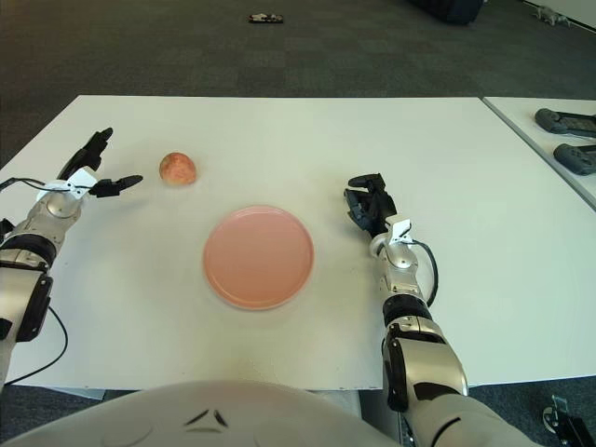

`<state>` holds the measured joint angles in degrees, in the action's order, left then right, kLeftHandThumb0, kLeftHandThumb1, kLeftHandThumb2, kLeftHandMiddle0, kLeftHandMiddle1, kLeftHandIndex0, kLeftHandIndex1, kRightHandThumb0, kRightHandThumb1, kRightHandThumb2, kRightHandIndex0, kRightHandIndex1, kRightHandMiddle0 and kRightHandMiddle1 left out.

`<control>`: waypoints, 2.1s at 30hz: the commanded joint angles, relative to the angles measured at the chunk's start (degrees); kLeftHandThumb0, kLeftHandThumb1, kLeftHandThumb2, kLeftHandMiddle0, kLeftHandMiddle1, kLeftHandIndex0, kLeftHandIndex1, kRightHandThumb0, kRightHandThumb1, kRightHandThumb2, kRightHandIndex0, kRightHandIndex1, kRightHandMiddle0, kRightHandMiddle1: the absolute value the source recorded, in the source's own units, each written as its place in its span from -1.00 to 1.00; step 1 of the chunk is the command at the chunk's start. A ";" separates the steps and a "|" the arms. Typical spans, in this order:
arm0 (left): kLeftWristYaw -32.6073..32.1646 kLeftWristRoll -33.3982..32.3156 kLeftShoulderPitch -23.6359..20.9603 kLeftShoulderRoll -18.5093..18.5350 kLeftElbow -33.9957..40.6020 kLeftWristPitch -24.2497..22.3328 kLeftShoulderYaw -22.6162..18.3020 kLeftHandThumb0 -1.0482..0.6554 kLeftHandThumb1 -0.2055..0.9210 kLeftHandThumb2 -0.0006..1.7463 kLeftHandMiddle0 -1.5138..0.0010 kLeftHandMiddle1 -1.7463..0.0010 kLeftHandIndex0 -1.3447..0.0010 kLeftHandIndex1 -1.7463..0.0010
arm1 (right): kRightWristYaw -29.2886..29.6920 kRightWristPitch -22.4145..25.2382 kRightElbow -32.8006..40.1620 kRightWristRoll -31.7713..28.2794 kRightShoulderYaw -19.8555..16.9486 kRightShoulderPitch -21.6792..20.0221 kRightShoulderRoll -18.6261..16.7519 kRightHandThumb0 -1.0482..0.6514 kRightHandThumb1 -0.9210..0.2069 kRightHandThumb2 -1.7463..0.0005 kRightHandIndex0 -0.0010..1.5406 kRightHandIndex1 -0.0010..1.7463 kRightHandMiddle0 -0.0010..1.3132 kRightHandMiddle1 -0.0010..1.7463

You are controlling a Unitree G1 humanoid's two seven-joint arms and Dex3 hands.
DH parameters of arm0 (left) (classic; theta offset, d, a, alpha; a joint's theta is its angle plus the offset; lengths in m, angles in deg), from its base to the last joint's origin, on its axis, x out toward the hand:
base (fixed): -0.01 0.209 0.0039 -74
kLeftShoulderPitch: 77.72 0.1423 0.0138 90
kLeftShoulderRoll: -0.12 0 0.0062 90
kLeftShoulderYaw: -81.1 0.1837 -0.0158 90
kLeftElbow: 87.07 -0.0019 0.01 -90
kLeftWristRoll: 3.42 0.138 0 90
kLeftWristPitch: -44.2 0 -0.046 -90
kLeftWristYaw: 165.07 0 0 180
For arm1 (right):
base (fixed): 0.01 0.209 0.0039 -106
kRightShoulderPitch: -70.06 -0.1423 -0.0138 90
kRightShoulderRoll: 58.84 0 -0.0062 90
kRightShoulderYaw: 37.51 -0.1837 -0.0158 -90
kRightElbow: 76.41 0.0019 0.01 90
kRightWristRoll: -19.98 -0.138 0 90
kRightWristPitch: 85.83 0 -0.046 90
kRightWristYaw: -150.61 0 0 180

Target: Put the apple into the plate.

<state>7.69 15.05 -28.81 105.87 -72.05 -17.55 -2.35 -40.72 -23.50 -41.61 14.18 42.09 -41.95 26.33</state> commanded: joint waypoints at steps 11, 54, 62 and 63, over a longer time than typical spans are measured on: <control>-5.00 0.65 -1.21 -2.35 -1.05 -2.93 -0.23 -0.87 0.51 -0.48 0.87 0.94 1.00 0.37 | -0.13 3.06 -3.95 -0.07 -0.34 1.71 0.03 -0.18 -1.00 0.46 -0.55 0.41 -0.62 0.94; -2.30 -2.50 -4.53 -8.90 -2.19 -6.95 -5.15 -0.87 0.33 -0.35 1.00 0.33 1.00 0.29 | 0.04 2.68 -5.72 0.23 -0.51 0.64 -0.09 -0.18 -1.00 0.46 -0.55 0.41 -0.62 0.94; -1.83 -2.01 -4.97 -9.63 -2.43 -8.79 -4.86 -0.88 0.40 -0.40 0.99 0.33 1.00 0.31 | 0.22 2.61 -5.70 0.30 -0.40 0.67 -0.26 -0.18 -1.00 0.46 -0.55 0.41 -0.62 0.94; -1.83 -1.92 -5.04 -9.78 -2.46 -9.06 -4.79 -0.87 0.40 -0.40 0.99 0.33 1.00 0.31 | 0.25 2.61 -5.70 0.31 -0.38 0.66 -0.29 -0.18 -1.00 0.46 -0.55 0.41 -0.62 0.94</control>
<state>5.41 12.83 -32.39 96.41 -74.01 -25.46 -7.07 -40.85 -23.56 -44.37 14.21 41.49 -43.83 26.89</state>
